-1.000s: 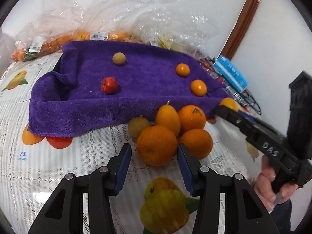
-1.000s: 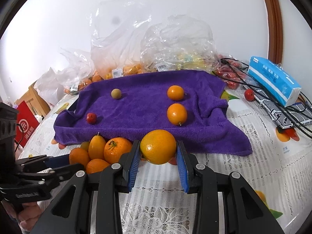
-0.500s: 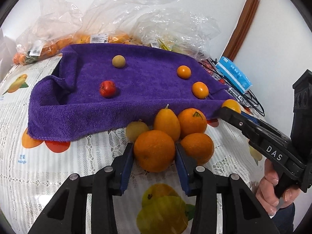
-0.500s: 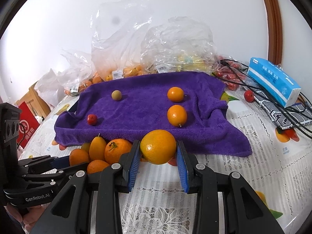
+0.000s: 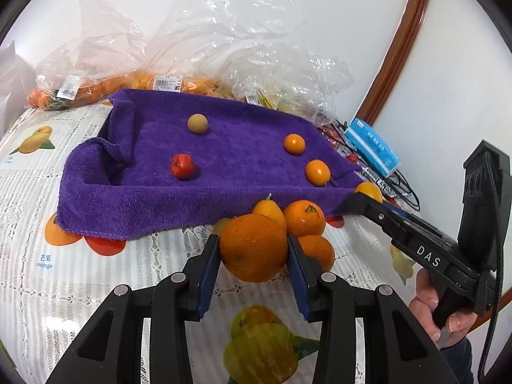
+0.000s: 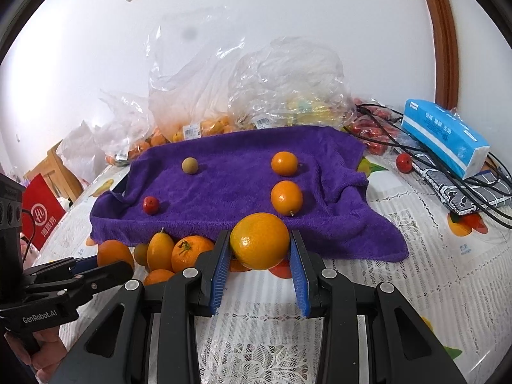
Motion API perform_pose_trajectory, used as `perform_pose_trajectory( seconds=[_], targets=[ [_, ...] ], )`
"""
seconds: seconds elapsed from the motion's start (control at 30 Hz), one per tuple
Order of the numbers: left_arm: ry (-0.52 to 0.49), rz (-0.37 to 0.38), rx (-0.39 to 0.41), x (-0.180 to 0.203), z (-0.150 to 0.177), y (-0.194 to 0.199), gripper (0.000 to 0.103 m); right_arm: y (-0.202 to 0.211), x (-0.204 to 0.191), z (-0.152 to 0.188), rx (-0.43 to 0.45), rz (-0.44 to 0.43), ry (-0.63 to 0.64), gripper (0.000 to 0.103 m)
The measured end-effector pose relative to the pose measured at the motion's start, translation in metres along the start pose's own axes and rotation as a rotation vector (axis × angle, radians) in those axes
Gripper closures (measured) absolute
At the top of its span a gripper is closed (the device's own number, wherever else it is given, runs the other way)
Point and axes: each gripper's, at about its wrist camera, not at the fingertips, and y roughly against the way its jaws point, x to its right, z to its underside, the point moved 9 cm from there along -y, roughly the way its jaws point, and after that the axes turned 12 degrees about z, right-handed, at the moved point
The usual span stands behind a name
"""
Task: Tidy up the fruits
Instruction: 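Close the left gripper on the large orange while the right gripper holds its orange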
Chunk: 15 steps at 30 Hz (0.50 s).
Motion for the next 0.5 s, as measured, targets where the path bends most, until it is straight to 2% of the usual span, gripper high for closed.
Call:
perform_pose_trajectory(
  seconds=[0.5],
  targets=[
    [0.019, -0.001, 0.045, -0.0051, -0.0048, 0.0125, 0.064, 0.0035, -0.0018, -0.0014, 0.024, -0.004, -0.005, 0.067]
  ],
)
